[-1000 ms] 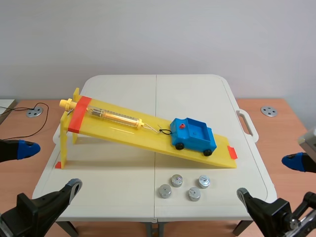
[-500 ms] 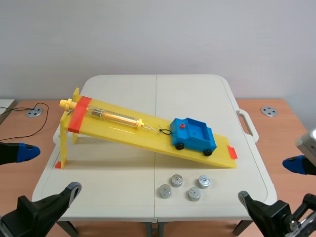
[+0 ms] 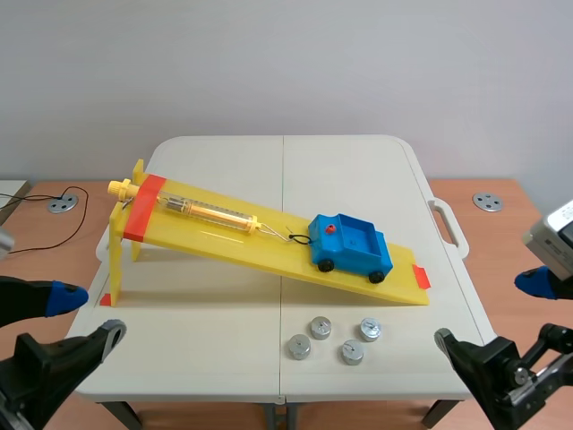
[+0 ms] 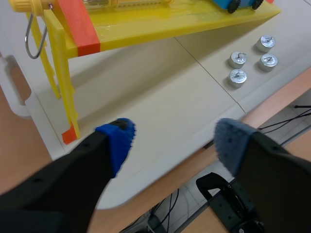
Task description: Place the four metal weights on the blue cart on the ramp.
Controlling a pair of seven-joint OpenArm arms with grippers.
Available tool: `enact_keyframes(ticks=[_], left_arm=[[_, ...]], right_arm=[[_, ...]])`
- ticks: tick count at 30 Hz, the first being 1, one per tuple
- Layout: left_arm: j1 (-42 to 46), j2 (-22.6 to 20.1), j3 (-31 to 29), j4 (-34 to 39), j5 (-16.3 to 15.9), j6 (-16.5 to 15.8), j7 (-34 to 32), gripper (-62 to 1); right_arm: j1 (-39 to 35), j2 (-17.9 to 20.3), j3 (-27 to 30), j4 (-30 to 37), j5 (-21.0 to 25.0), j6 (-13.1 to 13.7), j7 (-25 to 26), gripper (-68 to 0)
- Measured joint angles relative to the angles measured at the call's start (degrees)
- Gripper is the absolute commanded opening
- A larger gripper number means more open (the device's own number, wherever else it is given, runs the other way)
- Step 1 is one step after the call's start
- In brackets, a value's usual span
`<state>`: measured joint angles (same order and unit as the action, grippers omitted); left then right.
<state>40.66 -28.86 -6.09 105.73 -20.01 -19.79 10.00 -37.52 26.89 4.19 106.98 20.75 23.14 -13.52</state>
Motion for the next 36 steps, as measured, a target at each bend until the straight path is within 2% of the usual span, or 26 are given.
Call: enact_keyframes(ticks=[6,11,19,22,26,30,36], left_arm=[[-1.62,2.93,0.00,0.00,0.04,0.02,2.60,-44.9],[-1.62,4.59,0.00,0.00,1.57,0.00,3.48,-57.8],[-1.66,5.05,0.00,-1.27,1.77,0.00,3.48,-57.9],[-2.29,5.05,0.00,-3.17,1.75,0.00,3.48,-57.9],[-2.62,5.05,0.00,-4.61,1.73,0.00,3.48,-57.9],[-2.62,5.05,0.00,-4.72,1.73,0.00,3.48,-57.9],[-2.99,5.05,0.00,-4.72,1.73,0.00,3.48,-57.9]], right_arm=[[2.82,-2.82,-4.72,0.00,-0.02,0.00,-2.03,-1.6],[4.83,-5.18,-9.40,-0.22,-2.14,0.02,-2.23,-2.7],[8.04,-7.37,-15.91,-2.80,-7.50,0.00,-2.25,-18.4],[9.33,-8.33,-17.44,-3.87,-7.98,0.00,-2.25,-23.9],[11.76,-10.47,-18.95,-5.73,-7.98,0.00,-2.36,-24.1],[14.86,-12.85,-20.20,-8.74,-8.33,0.00,-4.04,-29.9],[18.56,-16.00,-21.94,-14.69,-9.75,-0.15,-4.83,-31.8]])
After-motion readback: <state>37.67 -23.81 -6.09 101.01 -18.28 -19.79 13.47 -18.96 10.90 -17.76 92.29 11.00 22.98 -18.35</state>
